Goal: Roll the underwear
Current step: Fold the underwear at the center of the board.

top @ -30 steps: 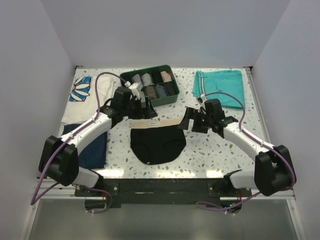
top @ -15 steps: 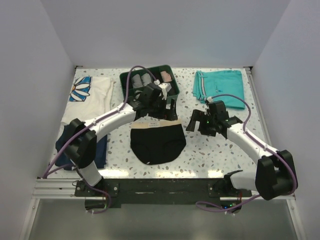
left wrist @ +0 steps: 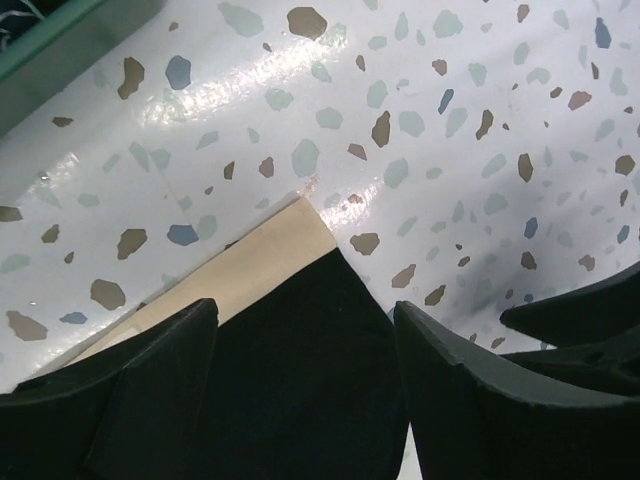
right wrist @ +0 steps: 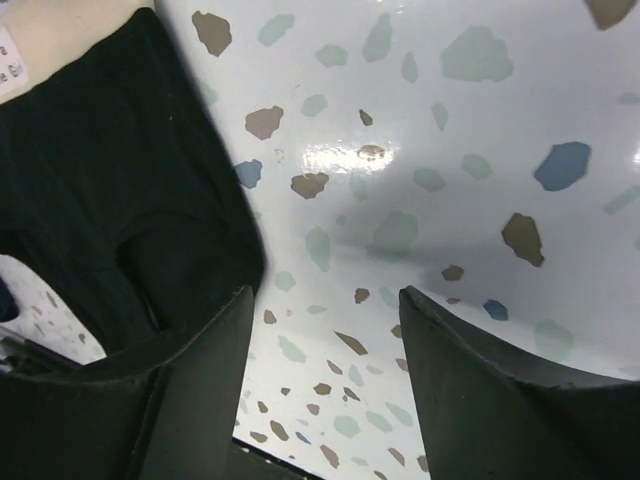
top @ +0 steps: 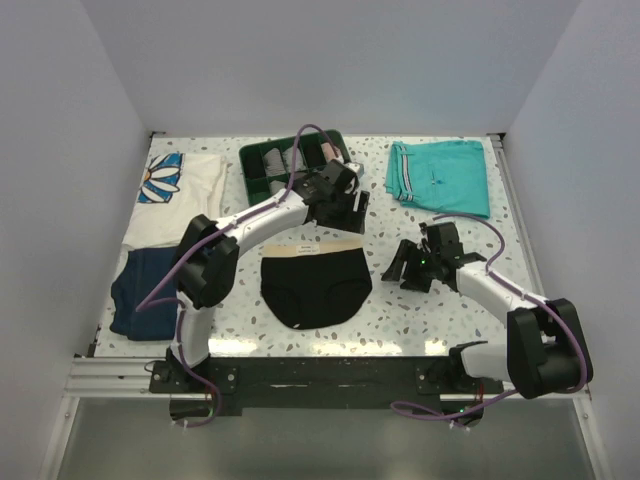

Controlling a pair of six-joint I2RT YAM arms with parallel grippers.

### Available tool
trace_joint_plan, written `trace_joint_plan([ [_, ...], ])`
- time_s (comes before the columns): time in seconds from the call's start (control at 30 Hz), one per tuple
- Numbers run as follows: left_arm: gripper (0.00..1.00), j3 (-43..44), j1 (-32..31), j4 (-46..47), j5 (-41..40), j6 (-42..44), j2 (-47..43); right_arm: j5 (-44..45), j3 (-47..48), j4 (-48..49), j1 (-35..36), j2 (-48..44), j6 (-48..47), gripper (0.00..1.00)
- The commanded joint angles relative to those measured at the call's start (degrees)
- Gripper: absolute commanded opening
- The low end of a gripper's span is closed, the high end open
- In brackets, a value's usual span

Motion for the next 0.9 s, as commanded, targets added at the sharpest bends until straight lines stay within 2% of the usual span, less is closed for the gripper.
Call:
trace_joint_plan([
  [0.0,0.72,5.77,-1.77,-5.11,-3.38,0.19,3.47,-7.08,-2.84,11.45,-0.36,1.75,4.71,0.60],
  [0.2,0.58,9.64,-2.65,-8.27,-5.75,-0.69,7.95,-12.44,-6.18,21.39,-0.36,6.59,8.06,0.52],
  [0.6,0.49,20.28,-4.32,-13.02,-6.45,-3.32,16.92,-11.75,-4.87,22.46,-0.27,12.13,5.95,0.46],
  [0.87,0.46,20.73,-4.76,-13.64,-6.36,-4.29,18.15,-12.09,-5.48,23.25,-0.27,13.19,5.86,0.45],
])
